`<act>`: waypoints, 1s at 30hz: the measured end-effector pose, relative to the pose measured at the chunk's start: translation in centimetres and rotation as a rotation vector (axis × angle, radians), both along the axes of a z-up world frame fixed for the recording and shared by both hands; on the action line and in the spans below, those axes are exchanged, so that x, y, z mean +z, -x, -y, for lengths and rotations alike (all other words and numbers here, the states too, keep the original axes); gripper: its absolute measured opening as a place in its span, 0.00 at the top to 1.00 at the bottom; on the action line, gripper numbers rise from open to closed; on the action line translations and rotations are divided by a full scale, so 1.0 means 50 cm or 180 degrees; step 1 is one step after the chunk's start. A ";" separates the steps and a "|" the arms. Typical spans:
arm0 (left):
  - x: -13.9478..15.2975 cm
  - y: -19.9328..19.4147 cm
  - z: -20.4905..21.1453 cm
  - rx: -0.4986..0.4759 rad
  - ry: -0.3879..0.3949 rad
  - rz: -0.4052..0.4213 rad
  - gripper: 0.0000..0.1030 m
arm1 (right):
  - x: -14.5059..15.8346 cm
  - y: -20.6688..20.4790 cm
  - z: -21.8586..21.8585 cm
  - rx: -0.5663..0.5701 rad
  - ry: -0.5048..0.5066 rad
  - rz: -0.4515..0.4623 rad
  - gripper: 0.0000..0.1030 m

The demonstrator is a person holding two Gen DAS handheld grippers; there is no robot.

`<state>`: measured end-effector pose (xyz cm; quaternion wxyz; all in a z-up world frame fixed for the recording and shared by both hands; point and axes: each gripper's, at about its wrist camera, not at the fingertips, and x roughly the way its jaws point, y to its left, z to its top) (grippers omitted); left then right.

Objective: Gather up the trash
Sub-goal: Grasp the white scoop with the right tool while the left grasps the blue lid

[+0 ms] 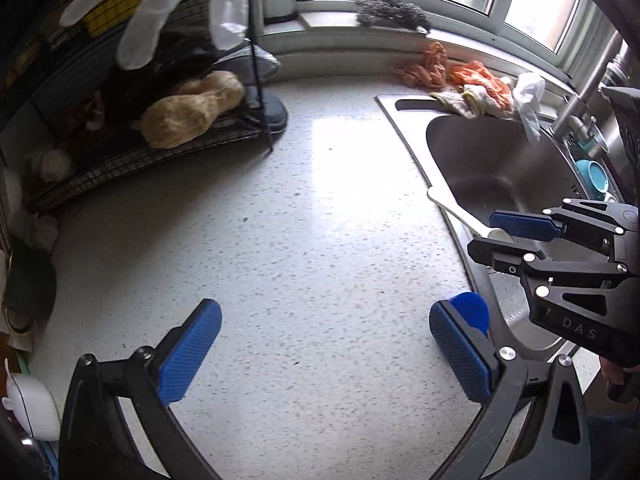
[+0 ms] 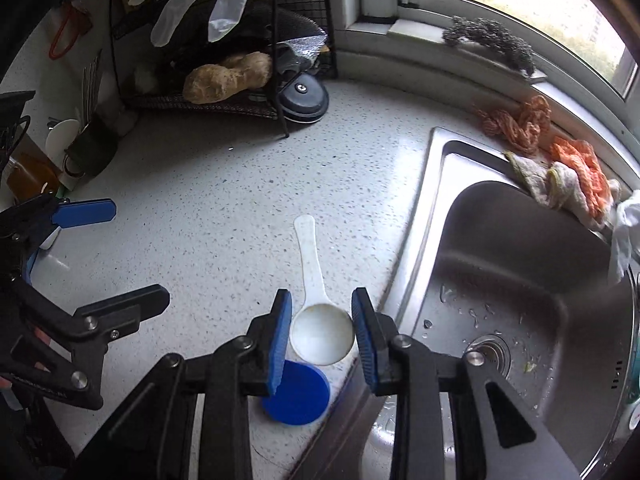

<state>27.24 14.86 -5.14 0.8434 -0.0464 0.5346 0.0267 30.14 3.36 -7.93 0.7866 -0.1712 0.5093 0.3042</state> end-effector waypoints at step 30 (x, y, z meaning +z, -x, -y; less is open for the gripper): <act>-0.128 -0.059 0.169 -0.0529 0.0135 -0.0482 0.34 | -0.021 0.035 0.223 -0.0759 0.0050 -0.0209 0.72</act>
